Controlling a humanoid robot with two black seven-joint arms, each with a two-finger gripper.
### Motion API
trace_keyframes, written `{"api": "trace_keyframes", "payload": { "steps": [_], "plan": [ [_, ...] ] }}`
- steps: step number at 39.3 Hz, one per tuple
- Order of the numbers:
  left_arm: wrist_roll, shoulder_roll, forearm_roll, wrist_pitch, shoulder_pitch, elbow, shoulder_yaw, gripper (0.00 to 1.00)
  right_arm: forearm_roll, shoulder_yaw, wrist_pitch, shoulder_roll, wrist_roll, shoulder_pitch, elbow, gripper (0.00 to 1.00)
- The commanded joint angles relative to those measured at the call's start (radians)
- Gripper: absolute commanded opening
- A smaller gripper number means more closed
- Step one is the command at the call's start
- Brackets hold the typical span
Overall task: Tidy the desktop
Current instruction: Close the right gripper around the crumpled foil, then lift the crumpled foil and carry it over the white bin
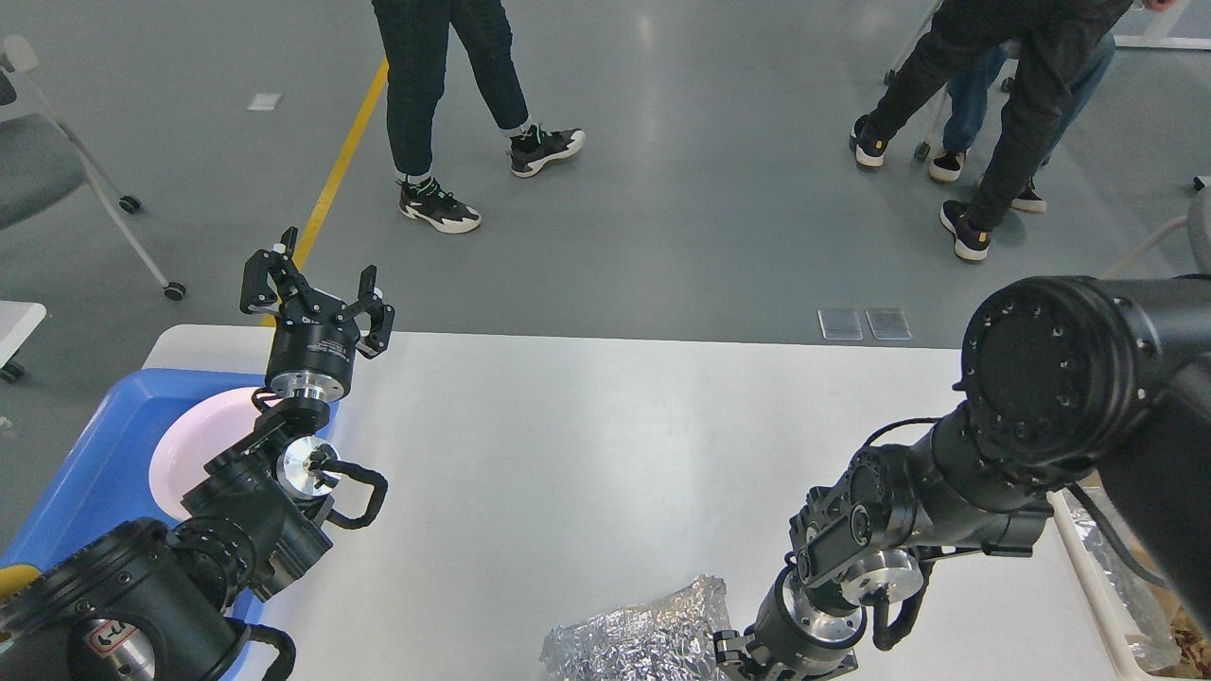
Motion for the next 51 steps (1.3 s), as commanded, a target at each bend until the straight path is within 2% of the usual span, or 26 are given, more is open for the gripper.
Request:
{"api": "trace_keyframes", "payload": {
  "steps": [1, 11, 18, 34, 39, 45, 51],
  "plan": [
    [0.0, 0.001, -0.001, 0.0, 0.0, 0.0, 0.0, 0.97, 0.002, 0.001, 0.05, -0.006, -0.001, 0.008, -0.001, 0.0],
    [0.0, -0.001, 0.001, 0.0, 0.0, 0.0, 0.0, 0.97, 0.008, 0.001, 0.061, -0.01, -0.001, 0.011, -0.001, 0.0],
    [0.0, -0.001, -0.001, 0.0, 0.0, 0.0, 0.0, 0.97, 0.005, 0.001, 0.105, -0.078, 0.0, 0.06, 0.001, 0.0],
    [0.0, 0.001, 0.001, 0.0, 0.0, 0.0, 0.0, 0.97, -0.044, -0.05, 0.409, -0.36, 0.0, 0.31, 0.001, 0.0],
    [-0.001, -0.001, -0.001, 0.0, 0.0, 0.0, 0.0, 0.97, -0.072, -0.082, 0.562, -0.435, 0.0, 0.412, 0.001, 0.0],
    [0.0, -0.001, -0.001, 0.0, 0.0, 0.0, 0.0, 0.97, -0.084, -0.105, 0.688, -0.509, 0.0, 0.518, 0.001, 0.0],
    [0.0, -0.001, -0.001, 0.0, 0.0, 0.0, 0.0, 0.97, -0.134, -0.127, 0.7, -0.567, 0.0, 0.611, -0.002, 0.0]
  ]
}}
